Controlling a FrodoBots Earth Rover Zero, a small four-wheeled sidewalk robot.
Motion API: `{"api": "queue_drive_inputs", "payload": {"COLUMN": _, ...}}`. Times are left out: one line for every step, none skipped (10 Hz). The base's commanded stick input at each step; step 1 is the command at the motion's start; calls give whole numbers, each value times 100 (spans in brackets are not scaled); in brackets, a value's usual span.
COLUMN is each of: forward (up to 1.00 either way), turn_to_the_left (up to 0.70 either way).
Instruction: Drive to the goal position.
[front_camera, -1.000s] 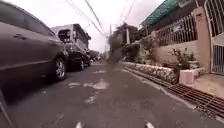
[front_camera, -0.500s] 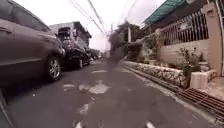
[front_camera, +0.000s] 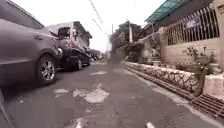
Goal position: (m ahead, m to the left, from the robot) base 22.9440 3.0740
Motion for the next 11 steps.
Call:
{"api": "queue_drive_inputs", "payload": {"forward": 70, "turn_to_the_left": 14}}
{"api": "queue_drive_inputs", "payload": {"forward": 70, "turn_to_the_left": 14}}
{"api": "queue_drive_inputs", "payload": {"forward": 70, "turn_to_the_left": 14}}
{"api": "queue_drive_inputs", "payload": {"forward": 70, "turn_to_the_left": 14}}
{"api": "queue_drive_inputs", "payload": {"forward": 70, "turn_to_the_left": 14}}
{"api": "queue_drive_inputs", "payload": {"forward": 70, "turn_to_the_left": 14}}
{"api": "queue_drive_inputs", "payload": {"forward": 70, "turn_to_the_left": 14}}
{"api": "queue_drive_inputs", "payload": {"forward": 70, "turn_to_the_left": 14}}
{"api": "queue_drive_inputs", "payload": {"forward": 70, "turn_to_the_left": 4}}
{"api": "queue_drive_inputs", "payload": {"forward": 70, "turn_to_the_left": 0}}
{"api": "queue_drive_inputs", "payload": {"forward": 70, "turn_to_the_left": 0}}
